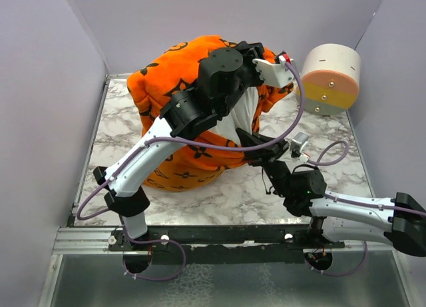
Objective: Remove the pillowcase from the pillow
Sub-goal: Remove the pillow from the pillowcase.
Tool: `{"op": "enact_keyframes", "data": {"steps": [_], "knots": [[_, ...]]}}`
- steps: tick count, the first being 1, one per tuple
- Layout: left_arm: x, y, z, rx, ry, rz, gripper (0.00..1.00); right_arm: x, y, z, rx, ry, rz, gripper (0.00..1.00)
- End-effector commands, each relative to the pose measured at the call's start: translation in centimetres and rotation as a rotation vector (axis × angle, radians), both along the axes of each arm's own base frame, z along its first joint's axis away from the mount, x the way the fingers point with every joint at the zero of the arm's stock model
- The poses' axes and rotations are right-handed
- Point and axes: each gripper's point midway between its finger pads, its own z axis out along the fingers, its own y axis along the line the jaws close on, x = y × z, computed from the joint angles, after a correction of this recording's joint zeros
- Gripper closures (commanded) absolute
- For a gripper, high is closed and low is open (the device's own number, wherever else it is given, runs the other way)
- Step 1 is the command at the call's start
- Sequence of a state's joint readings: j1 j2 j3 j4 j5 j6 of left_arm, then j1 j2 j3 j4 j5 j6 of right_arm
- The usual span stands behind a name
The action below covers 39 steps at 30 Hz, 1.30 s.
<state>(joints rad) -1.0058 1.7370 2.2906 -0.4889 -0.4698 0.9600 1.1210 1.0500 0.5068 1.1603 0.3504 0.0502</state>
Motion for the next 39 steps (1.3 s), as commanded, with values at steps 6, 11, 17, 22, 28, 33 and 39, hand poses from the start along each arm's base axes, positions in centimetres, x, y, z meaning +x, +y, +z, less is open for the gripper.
{"op": "enact_keyframes", "data": {"steps": [6, 11, 17, 22, 28, 33, 39], "knots": [[1.9, 7.6, -8.9, 0.031, 0.426, 0.206, 0.71, -2.2, 1.5, -8.4, -0.185, 0.157, 0.107, 0.99], [1.5, 9.5, -14.4, -0.008, 0.733, 0.175, 0.83, -1.5, -0.3, -7.2, -0.112, 0.229, 0.054, 0.99], [-1.8, 8.7, -18.4, -0.08, 1.042, 0.045, 0.95, -1.1, -0.6, -5.6, -0.046, 0.397, 0.064, 0.52], [-3.2, 7.5, -18.8, -0.121, 1.12, -0.017, 1.0, -2.5, 0.8, -2.9, -0.015, 0.464, 0.187, 0.25], [-4.7, 6.7, -18.5, -0.151, 1.179, -0.081, 1.0, -1.8, 1.6, 1.7, 0.02, 0.484, 0.175, 0.21], [-5.4, 6.6, -18.3, -0.156, 1.198, -0.102, 1.0, 0.8, 0.7, 4.5, 0.033, 0.542, 0.006, 0.18], [-6.0, 6.6, -18.0, -0.164, 1.203, -0.124, 1.0, 2.0, -1.7, 5.7, 0.029, 0.548, -0.132, 0.12]]}}
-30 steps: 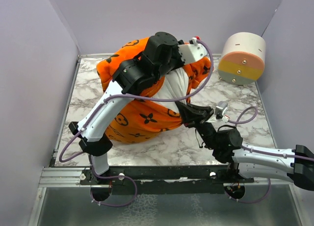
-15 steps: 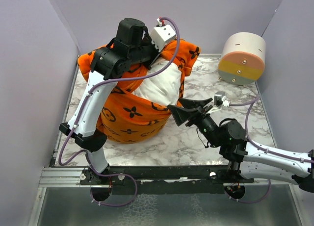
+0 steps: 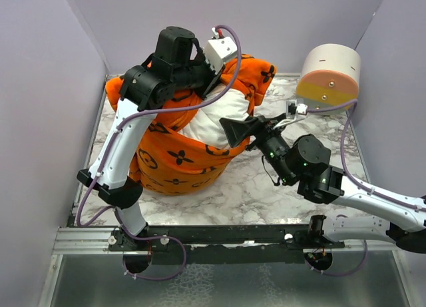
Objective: Remove the pillowcase from the pillow
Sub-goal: Remove the pillow from the pillowcase.
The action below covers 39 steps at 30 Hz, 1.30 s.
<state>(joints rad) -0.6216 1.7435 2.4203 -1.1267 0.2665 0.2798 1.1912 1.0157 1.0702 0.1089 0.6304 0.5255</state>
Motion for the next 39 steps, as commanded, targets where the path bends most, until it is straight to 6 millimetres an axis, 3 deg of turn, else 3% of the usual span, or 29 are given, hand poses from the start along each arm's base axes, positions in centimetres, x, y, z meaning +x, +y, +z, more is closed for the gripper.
{"op": "enact_keyframes", "data": {"steps": [1, 5, 8, 13, 19, 23, 29, 31, 35, 39], "knots": [[-4.5, 1.1, -6.6, 0.133, 0.32, -0.046, 1.0, 1.1, -2.8, 2.1, -0.011, -0.01, -0.125, 0.11], [-4.5, 1.0, -6.5, 0.123, 0.328, -0.048, 1.0, 1.4, -1.9, 4.0, -0.047, -0.046, -0.088, 0.06], [-4.6, 0.8, -6.3, 0.111, 0.331, -0.05, 1.0, 2.2, -0.7, 3.6, -0.131, -0.006, -0.085, 0.03], [-4.8, 0.8, -5.8, 0.099, 0.325, -0.056, 1.0, 3.6, -0.8, 2.3, -0.174, 0.047, -0.116, 0.03], [-4.9, 0.9, -5.3, 0.092, 0.31, -0.056, 1.0, 4.1, -0.6, -0.5, -0.204, 0.124, -0.108, 0.04], [-5.1, 0.8, -5.1, 0.081, 0.309, -0.066, 1.0, 4.3, 0.3, -4.0, -0.214, 0.189, -0.099, 0.05], [-5.5, 0.4, -4.8, 0.062, 0.32, -0.084, 1.0, 6.7, 1.6, -7.8, -0.124, 0.3, -0.086, 0.1], [-5.8, 0.4, -4.8, 0.06, 0.326, -0.09, 1.0, 7.1, 2.8, -8.3, -0.079, 0.311, -0.048, 0.17], [-6.1, 0.5, -5.3, 0.077, 0.343, -0.097, 1.0, 7.6, 5.2, -7.0, 0.015, 0.304, 0.042, 0.45], [-6.1, 0.7, -5.4, 0.084, 0.337, -0.098, 1.0, 7.2, 6.4, -4.8, 0.111, 0.276, 0.112, 0.89]]}}
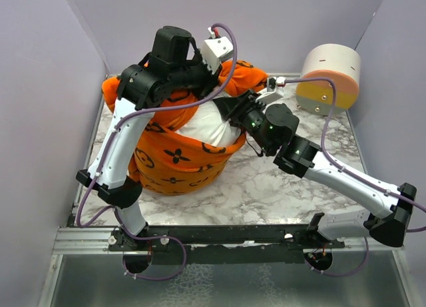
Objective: Remove the pillowcase from the pillow
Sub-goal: Remove the pillow from the pillowcase.
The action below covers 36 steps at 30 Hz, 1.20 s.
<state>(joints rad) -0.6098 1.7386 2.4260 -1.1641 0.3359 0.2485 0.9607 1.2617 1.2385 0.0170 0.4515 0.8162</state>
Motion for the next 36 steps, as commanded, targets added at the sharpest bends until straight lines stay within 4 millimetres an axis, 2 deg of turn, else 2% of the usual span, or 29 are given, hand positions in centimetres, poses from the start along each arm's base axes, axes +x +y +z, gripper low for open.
{"op": "enact_keyframes", "data": {"steps": [1, 5, 12, 13, 16, 20, 24, 29, 31, 35, 36], "knots": [[-4.7, 0.8, -5.0, 0.113, 0.261, -0.069, 1.0, -0.8, 3.5, -2.0, 0.059, 0.048, 0.153, 0.98], [-3.1, 0.6, -3.0, 0.085, 0.143, -0.047, 1.0, -2.5, 4.6, -1.2, 0.072, -0.008, 0.272, 0.99], [0.2, -1.4, 3.7, -0.063, -0.191, -0.043, 1.0, -6.5, 7.8, -2.0, 0.05, -0.076, 0.509, 0.99], [0.4, -1.7, 5.3, -0.102, -0.253, -0.044, 1.0, -7.3, 8.3, -2.2, 0.035, -0.098, 0.536, 0.99], [1.0, -2.8, 6.9, -0.157, -0.316, -0.045, 1.0, -9.5, 10.1, -3.1, -0.032, -0.153, 0.615, 0.99], [1.8, -4.0, 7.2, -0.176, -0.342, -0.031, 1.0, -11.6, 11.4, -3.7, -0.094, -0.234, 0.677, 0.99], [3.2, -3.9, 7.6, -0.185, -0.372, 0.031, 1.0, -13.2, 11.5, -4.4, -0.145, -0.308, 0.702, 0.99], [5.9, -2.4, 7.6, -0.167, -0.438, 0.188, 1.0, -16.2, 10.9, -4.6, -0.147, -0.419, 0.758, 0.99], [7.4, -1.5, 7.3, -0.14, -0.47, 0.273, 1.0, -18.2, 11.0, -4.8, -0.158, -0.457, 0.809, 0.99], [9.5, 0.7, 7.2, -0.069, -0.52, 0.418, 1.0, -20.5, 10.2, -4.8, -0.14, -0.507, 0.859, 0.99], [10.5, 0.8, 6.1, -0.034, -0.513, 0.44, 1.0, -20.9, 9.8, -4.9, -0.134, -0.51, 0.866, 0.99]]}}
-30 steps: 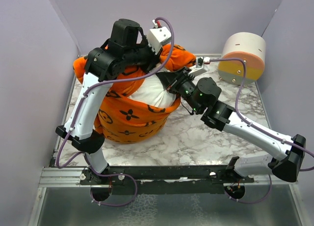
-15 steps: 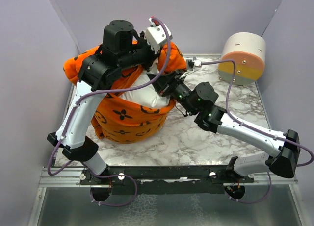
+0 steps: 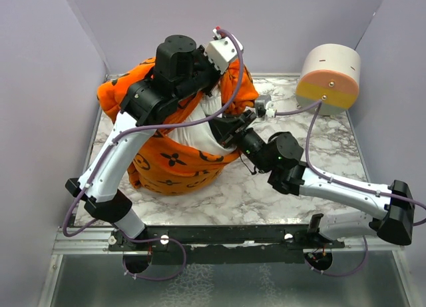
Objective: Remove the pillowcase from the pillow
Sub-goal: Remove the pillow from the pillowcase.
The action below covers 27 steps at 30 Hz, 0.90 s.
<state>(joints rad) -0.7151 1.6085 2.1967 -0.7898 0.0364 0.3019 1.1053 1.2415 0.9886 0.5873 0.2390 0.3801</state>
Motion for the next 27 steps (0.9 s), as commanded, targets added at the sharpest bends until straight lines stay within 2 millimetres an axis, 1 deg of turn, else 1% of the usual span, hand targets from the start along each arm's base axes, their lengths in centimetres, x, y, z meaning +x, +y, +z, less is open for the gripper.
{"op": "enact_keyframes", "data": {"steps": [1, 6, 7, 8, 14, 17, 19, 20, 21, 22, 23, 24, 25, 26, 27], "knots": [[8.6, 1.9, 1.2, 0.002, -0.188, 0.313, 1.0, -14.1, 4.5, -6.6, -0.194, -0.046, 0.571, 0.99], [10.3, 4.2, -0.2, 0.073, -0.18, 0.421, 1.0, -14.9, 1.9, -6.6, -0.148, -0.049, 0.568, 0.99], [10.6, 4.6, -0.3, 0.089, -0.183, 0.441, 1.0, -15.0, 1.1, -6.2, -0.129, -0.053, 0.563, 0.99], [10.9, 5.2, -0.5, 0.105, -0.185, 0.466, 1.0, -15.1, 0.5, -6.2, -0.119, -0.055, 0.557, 0.99], [12.1, 8.3, -0.2, 0.142, -0.193, 0.57, 1.0, -15.1, -2.5, -6.0, -0.057, -0.053, 0.513, 0.99], [11.8, 8.9, 0.1, 0.124, -0.185, 0.566, 1.0, -15.0, -2.9, -5.5, -0.043, -0.055, 0.501, 0.99], [10.7, 7.9, 0.5, 0.064, -0.158, 0.474, 1.0, -15.1, -2.4, -5.4, -0.056, -0.061, 0.511, 0.99], [10.0, 7.0, 0.6, 0.035, -0.142, 0.412, 1.0, -15.1, -2.0, -5.3, -0.062, -0.065, 0.519, 0.99], [8.7, 6.2, 1.1, 0.005, -0.134, 0.335, 1.0, -15.2, -1.5, -5.1, -0.073, -0.075, 0.532, 0.99], [7.3, 5.0, 1.4, -0.021, -0.121, 0.25, 0.96, -15.3, -0.9, -4.8, -0.08, -0.087, 0.543, 0.99], [5.9, 3.7, 1.2, -0.03, -0.101, 0.162, 0.91, -15.3, -0.1, -4.7, -0.091, -0.091, 0.557, 0.99], [4.4, 2.3, 1.1, -0.024, -0.089, 0.081, 0.84, -15.4, 0.6, -4.4, -0.096, -0.099, 0.573, 0.99], [2.9, 0.9, 0.8, -0.004, -0.078, 0.006, 0.75, -15.5, 1.3, -4.0, -0.099, -0.108, 0.589, 0.99], [1.1, -0.5, 0.4, 0.019, -0.065, -0.088, 0.62, -15.5, 2.0, -3.8, -0.101, -0.113, 0.599, 0.99], [-0.5, -1.6, 0.1, 0.038, -0.055, -0.159, 0.53, -15.6, 2.6, -3.3, -0.096, -0.124, 0.611, 0.99]]}}
